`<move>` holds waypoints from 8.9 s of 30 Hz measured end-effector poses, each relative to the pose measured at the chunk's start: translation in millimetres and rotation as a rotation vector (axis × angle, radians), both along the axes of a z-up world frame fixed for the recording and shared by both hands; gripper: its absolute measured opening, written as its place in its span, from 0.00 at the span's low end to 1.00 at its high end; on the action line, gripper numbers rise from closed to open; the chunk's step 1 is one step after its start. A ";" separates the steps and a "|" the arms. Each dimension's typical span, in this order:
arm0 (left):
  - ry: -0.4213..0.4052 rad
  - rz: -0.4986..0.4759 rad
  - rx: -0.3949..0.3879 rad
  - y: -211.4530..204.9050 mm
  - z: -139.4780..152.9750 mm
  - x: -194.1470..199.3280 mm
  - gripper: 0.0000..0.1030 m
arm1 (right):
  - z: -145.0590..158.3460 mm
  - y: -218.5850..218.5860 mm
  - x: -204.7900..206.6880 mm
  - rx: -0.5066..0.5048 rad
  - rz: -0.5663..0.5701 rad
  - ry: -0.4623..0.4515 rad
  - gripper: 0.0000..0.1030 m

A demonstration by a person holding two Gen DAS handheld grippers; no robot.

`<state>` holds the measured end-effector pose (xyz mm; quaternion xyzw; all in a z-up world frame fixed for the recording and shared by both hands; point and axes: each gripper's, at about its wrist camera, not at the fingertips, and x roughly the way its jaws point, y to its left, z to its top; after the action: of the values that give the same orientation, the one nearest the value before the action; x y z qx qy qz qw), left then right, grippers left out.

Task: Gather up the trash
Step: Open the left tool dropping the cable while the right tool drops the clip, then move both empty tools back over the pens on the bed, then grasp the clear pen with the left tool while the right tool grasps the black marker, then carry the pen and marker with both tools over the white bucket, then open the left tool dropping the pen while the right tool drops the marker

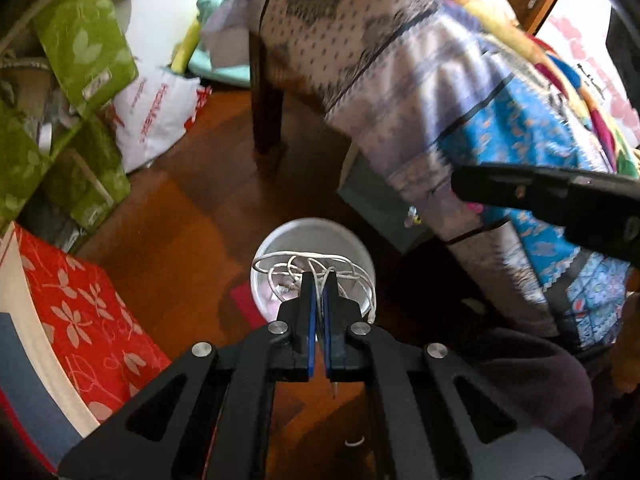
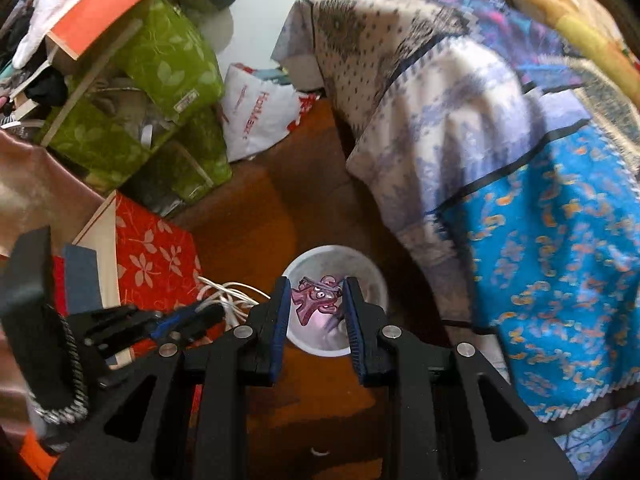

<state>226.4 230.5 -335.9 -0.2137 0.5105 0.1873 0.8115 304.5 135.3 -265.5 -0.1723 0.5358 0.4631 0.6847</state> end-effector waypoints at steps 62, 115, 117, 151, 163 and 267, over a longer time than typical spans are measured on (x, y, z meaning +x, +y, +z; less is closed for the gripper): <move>-0.378 -0.199 0.115 -167.4 224.2 131.7 0.38 | 179.9 -276.9 91.7 0.230 -0.471 -0.402 0.39; -0.215 -0.502 0.187 -256.6 58.7 419.8 0.07 | 34.3 -370.2 294.0 0.034 -0.586 -0.356 0.10; -0.195 -0.524 0.180 -260.1 59.1 406.0 0.07 | 34.2 -376.5 286.0 0.033 -0.580 -0.331 0.10; -0.162 -0.616 0.127 -287.0 60.1 307.2 0.07 | 30.5 -370.5 210.9 -0.019 -0.550 -0.268 0.10; -0.287 -0.584 0.119 -285.5 138.7 269.8 0.07 | 101.0 -362.2 175.3 0.083 -0.553 -0.353 0.10; -0.195 0.023 0.126 -22.1 117.7 10.7 0.23 | 92.8 -81.6 9.4 0.118 -0.063 -0.201 0.31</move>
<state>237.0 208.4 -218.2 -0.1854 0.4140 0.2065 0.8669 313.9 53.7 -172.6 -0.1603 0.4415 0.4524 0.7581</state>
